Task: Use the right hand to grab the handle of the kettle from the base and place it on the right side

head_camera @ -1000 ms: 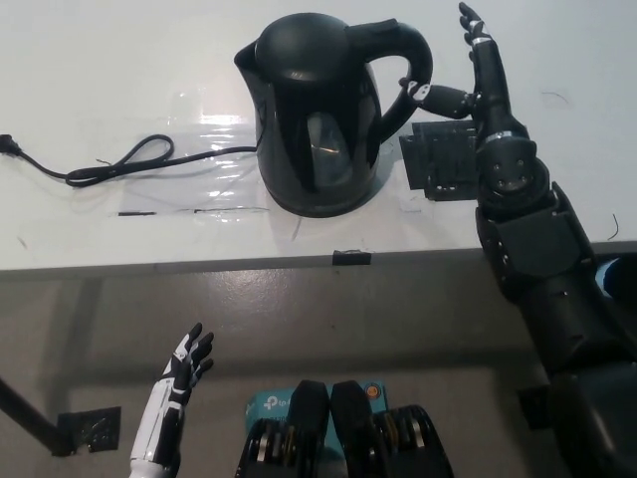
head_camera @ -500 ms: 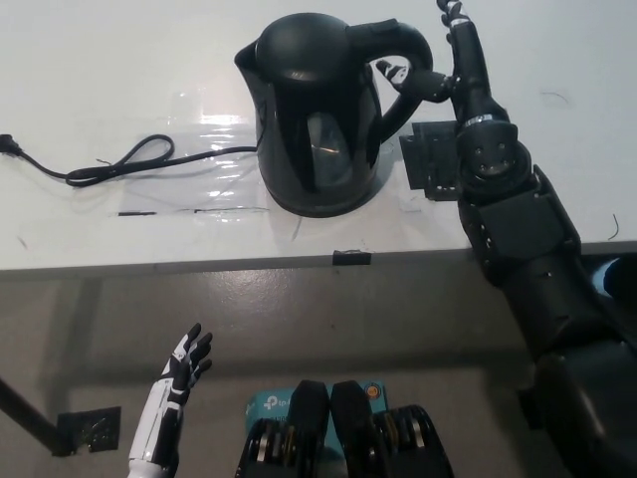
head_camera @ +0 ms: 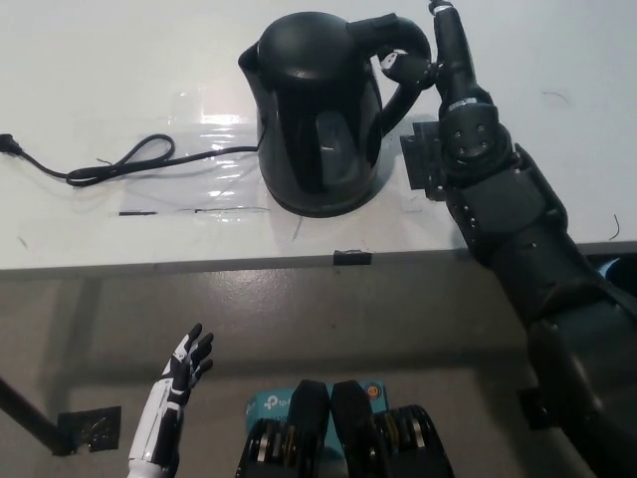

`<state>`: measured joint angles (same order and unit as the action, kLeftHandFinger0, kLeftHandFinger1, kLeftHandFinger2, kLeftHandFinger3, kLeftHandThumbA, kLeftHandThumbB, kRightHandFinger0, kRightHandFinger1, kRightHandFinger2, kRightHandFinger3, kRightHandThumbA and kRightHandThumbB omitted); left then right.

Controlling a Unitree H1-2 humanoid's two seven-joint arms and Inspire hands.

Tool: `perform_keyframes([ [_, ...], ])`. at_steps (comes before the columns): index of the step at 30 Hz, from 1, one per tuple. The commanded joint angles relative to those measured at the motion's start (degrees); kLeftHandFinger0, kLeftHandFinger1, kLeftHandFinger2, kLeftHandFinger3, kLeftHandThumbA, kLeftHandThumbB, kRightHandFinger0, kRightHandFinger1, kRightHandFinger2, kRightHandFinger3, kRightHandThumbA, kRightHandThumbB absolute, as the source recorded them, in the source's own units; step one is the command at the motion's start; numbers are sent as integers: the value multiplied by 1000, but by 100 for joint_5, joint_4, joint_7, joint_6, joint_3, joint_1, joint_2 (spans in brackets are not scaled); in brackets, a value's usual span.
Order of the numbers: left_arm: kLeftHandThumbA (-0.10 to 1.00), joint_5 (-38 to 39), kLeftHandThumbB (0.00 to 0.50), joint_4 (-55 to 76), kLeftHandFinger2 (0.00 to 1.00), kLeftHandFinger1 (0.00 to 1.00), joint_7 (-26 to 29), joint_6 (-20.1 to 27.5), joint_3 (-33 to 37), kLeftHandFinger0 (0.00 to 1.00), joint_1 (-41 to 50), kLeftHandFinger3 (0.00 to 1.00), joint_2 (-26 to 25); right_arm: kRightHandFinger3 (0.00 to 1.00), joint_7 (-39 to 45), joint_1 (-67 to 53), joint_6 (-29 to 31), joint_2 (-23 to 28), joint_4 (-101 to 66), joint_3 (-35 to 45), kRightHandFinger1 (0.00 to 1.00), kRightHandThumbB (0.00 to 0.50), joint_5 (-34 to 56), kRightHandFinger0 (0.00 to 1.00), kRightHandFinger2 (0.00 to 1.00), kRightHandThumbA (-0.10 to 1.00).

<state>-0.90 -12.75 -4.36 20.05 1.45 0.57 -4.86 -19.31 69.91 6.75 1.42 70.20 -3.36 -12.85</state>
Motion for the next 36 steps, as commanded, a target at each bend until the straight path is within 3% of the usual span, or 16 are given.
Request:
perform_keyframes([
  [1, 1000, 97, 500, 95, 1000, 1000, -64, 161, -3, 1000, -65, 1000, -33, 343, -1077, 721, 357, 40, 333, -477, 60, 219, -579, 7, 326, -99],
  [2, 1000, 102, 500, 90, 1000, 1000, -64, 155, -5, 1000, -82, 1000, -32, 352, -1119, 748, 361, 49, 366, -538, 89, 216, -613, 1, 377, -100],
  [3, 1000, 167, 500, 96, 1000, 1000, -100, 146, -12, 1000, -89, 1000, -43, 476, -1120, 776, 481, 67, 393, -710, 159, 150, -718, 0, 543, -100],
  [4, 1000, 186, 500, 104, 1000, 1000, -114, 140, -12, 1000, -87, 1000, -52, 598, -1151, 787, 529, 70, 425, -782, 246, 134, -717, 0, 677, -100],
  [5, 1000, 204, 500, 109, 1000, 1000, -116, 117, -19, 1000, -93, 1000, -59, 626, -1182, 789, 673, 60, 446, -805, 315, 113, -665, 0, 742, -100],
  [7, 1000, 233, 500, 91, 1000, 1000, -129, 152, -17, 1000, -106, 1000, -59, 696, -1213, 785, 795, 58, 479, -806, 367, 103, -585, 0, 749, -100],
  [8, 1000, 214, 500, 86, 1000, 1000, -112, 155, -19, 1000, -103, 1000, -54, 728, -1273, 784, 779, 44, 492, -808, 374, 127, -571, 0, 763, -100],
  [9, 1000, 193, 500, 94, 1000, 1000, -104, 164, -19, 1000, -97, 1000, -58, 810, -1289, 780, 785, 37, 501, -795, 411, 121, -542, 0, 804, -100],
  [11, 1000, 185, 500, 104, 1000, 1000, -107, 165, -23, 1000, -98, 1000, -71, 871, -1285, 771, 832, 36, 507, -732, 424, 118, -457, 0, 792, -100],
  [18, 1000, 241, 484, 62, 1000, 1000, -147, 210, -49, 1000, -161, 1000, -65, 827, -1390, 822, 1115, 122, 504, -698, 386, 117, -426, 0, 742, -100],
  [20, 1000, 237, 484, 40, 1000, 1000, -142, 231, -54, 1000, -153, 1000, -59, 809, -1426, 866, 1095, 100, 467, -588, 335, 149, -321, 0, 731, -100],
  [22, 1000, 224, 492, 31, 1000, 1000, -131, 193, -46, 1000, -141, 1000, -42, 701, -1604, 925, 1250, 64, 388, -364, 268, 185, -146, 0, 654, -100],
  [25, 1000, 250, 488, 44, 1000, 1000, -138, 182, -47, 1000, -126, 1000, -40, 625, -1625, 1018, 1198, 51, 238, -105, 134, 135, -12, 0, 630, -100],
  [26, 1000, 267, 476, 39, 1000, 1000, -142, 176, -49, 1000, -137, 1000, -39, 623, -1620, 1072, 1281, 73, 94, 121, 89, 81, 166, 0, 614, -100],
  [33, 1000, 269, 471, 27, 1000, 1000, -150, 160, -56, 1000, -129, 1000, -77, 631, -1965, 1268, 1390, 451, -131, 695, 39, 86, 283, 0, 468, -100],
  [36, 1000, 261, 476, 18, 1000, 1000, -144, 150, -51, 998, -122, 1000, -66, 692, -1815, 1256, 1332, 639, -263, 923, 86, 87, 406, 0, 529, -100],
])
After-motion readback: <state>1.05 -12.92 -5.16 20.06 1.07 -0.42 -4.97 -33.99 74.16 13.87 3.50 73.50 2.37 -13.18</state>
